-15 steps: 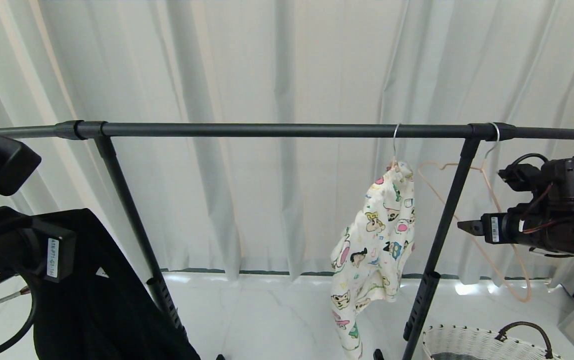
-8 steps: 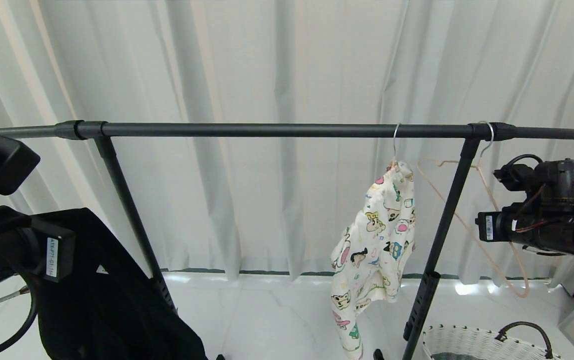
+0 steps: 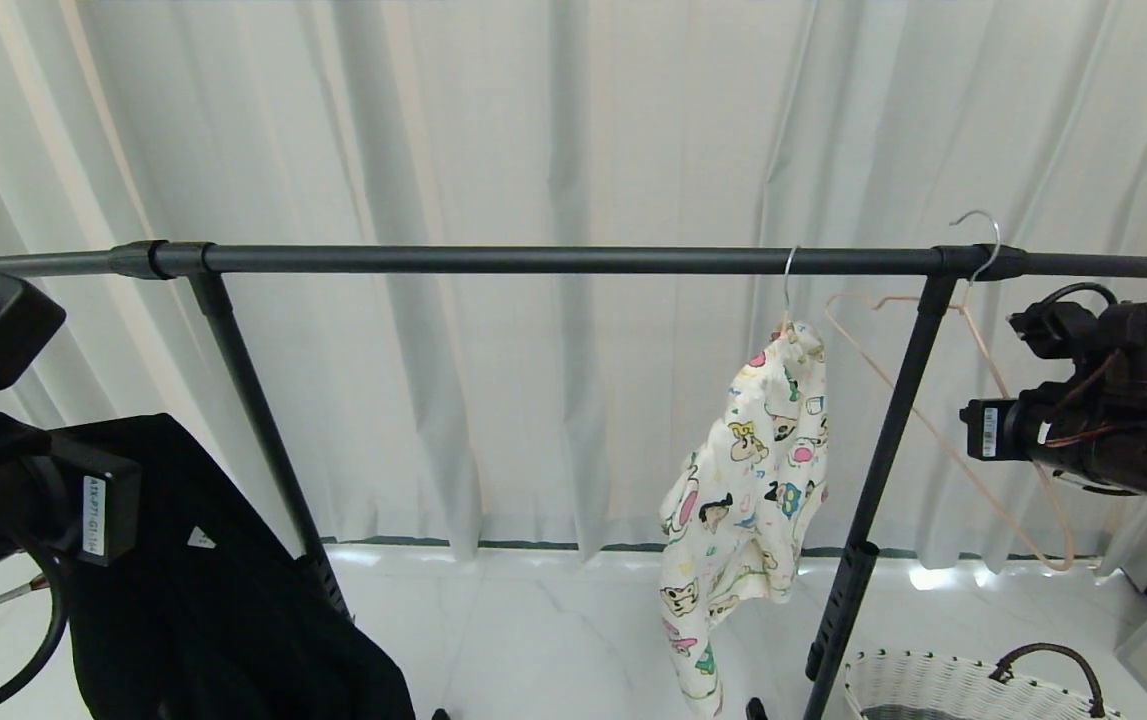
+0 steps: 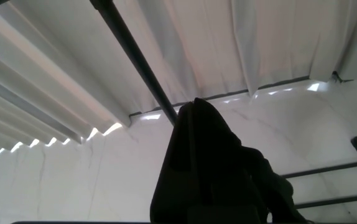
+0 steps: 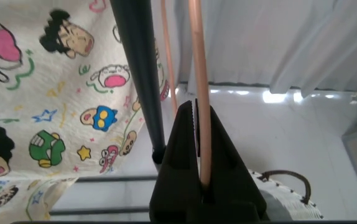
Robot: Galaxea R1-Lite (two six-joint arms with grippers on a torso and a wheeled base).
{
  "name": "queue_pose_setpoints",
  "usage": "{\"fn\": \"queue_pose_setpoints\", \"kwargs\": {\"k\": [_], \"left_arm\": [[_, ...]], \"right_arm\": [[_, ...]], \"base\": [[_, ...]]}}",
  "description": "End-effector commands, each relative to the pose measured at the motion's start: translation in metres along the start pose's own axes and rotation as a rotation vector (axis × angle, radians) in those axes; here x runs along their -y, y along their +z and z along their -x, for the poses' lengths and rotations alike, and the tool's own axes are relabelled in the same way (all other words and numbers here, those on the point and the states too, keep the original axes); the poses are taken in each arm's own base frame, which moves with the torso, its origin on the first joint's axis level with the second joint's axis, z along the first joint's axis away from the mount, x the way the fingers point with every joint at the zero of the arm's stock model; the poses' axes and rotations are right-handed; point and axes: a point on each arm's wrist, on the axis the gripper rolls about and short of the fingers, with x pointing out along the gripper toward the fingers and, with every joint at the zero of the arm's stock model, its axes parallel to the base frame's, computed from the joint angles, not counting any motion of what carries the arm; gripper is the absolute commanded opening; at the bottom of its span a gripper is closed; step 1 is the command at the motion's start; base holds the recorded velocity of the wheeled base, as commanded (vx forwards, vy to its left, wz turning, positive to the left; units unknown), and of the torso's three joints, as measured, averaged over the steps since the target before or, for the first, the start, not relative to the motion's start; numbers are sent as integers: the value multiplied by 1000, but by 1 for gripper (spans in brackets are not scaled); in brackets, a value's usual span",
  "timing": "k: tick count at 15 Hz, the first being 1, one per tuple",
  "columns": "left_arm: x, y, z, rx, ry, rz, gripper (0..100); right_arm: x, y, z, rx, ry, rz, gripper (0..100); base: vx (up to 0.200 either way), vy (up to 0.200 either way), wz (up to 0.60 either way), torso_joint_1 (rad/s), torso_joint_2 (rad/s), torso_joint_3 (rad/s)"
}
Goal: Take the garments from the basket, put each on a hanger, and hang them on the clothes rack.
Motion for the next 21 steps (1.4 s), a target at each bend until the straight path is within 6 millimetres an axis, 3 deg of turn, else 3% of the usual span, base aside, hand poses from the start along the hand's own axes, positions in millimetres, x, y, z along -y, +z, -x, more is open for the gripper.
{"fn": "queue_pose_setpoints", "kwargs": {"k": [1, 11, 16, 21], "left_arm": [[-1, 0, 3, 10, 4, 1, 0], [-2, 1, 5, 19, 11, 4, 0], [-3, 4, 4, 23, 19, 6, 0], [-3, 4, 3, 19, 19, 6, 0]], "right_arm": [[0, 6, 17, 40, 3, -1, 0], [9, -18, 98, 120, -16, -7, 0], [12, -46, 142, 103, -33, 2, 0], [13, -60, 176, 79, -34, 6, 0]], "base": [[0, 0, 0, 0, 0, 0], [0, 0, 0, 0, 0, 0], [-200, 0, 0, 1, 1, 2], [-200, 0, 0, -3, 4, 5]]}}
